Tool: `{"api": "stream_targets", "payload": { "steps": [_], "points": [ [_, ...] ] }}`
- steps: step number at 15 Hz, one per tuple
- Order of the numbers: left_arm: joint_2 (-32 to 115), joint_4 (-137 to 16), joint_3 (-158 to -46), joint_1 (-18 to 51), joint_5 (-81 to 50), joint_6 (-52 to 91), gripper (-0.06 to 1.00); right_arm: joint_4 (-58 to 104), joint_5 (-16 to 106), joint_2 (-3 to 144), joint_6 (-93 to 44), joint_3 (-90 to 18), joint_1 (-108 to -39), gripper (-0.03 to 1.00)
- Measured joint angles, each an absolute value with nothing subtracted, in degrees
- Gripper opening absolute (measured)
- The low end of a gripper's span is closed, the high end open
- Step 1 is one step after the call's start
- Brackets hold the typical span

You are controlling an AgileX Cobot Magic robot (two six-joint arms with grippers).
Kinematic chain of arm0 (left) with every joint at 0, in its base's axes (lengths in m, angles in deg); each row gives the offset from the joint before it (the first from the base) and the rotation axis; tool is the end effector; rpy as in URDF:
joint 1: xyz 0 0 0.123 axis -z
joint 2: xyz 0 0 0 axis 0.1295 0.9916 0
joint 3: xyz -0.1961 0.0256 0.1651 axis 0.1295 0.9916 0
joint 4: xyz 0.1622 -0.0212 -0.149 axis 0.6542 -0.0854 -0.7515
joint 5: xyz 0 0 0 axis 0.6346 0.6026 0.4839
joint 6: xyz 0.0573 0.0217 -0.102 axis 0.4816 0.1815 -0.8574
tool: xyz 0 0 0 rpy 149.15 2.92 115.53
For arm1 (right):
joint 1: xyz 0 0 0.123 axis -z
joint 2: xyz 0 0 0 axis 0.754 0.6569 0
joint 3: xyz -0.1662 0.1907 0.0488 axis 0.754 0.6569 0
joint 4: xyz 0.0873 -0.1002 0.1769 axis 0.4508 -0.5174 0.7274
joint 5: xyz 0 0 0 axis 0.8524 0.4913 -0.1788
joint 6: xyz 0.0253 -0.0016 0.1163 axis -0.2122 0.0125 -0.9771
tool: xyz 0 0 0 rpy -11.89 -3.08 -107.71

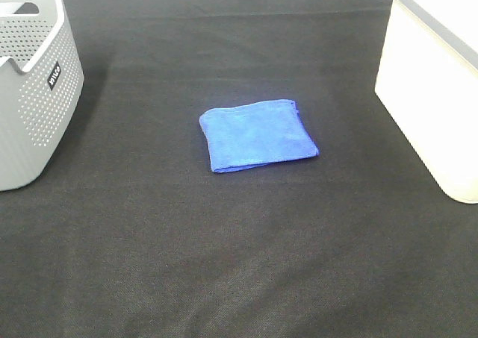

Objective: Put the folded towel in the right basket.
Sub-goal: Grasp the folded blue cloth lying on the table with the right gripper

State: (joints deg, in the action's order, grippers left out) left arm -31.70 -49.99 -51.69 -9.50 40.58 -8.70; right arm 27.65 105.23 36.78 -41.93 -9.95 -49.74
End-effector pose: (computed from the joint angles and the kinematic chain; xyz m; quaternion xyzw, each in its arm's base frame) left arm 0.0196 -0.0043 0.2543 0.0263 0.8437 0.0109 0.5361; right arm 0.1006 0.0256 0.3230 -0.0504 0.9320 0.0954 0.3459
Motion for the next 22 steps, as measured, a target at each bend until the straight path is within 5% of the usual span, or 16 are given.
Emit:
{"api": "stream_targets", "payload": {
  "steps": [4,8,13,22],
  "points": [
    [-31.70,-49.99,-51.69,-9.50,40.58,-8.70,0.98,33.21,105.17,60.27,-41.93,-29.94,-49.74,0.97],
    [-31.70,-49.99,-51.69,-9.50,40.58,-8.70,0.98,41.41,105.17,72.36,-39.93,-38.94,-50.88,0.97],
    [-31.70,-49.99,-51.69,-9.50,40.58,-8.70,0.98,41.81,105.40,99.23,-40.90,-54.81,-64.58,0.97],
    [-31.70,-49.99,-51.69,-9.50,40.58,-8.70,0.98,34.01,105.40,130.17,-41.71,-75.95,-64.98,0.97]
  ]
}}
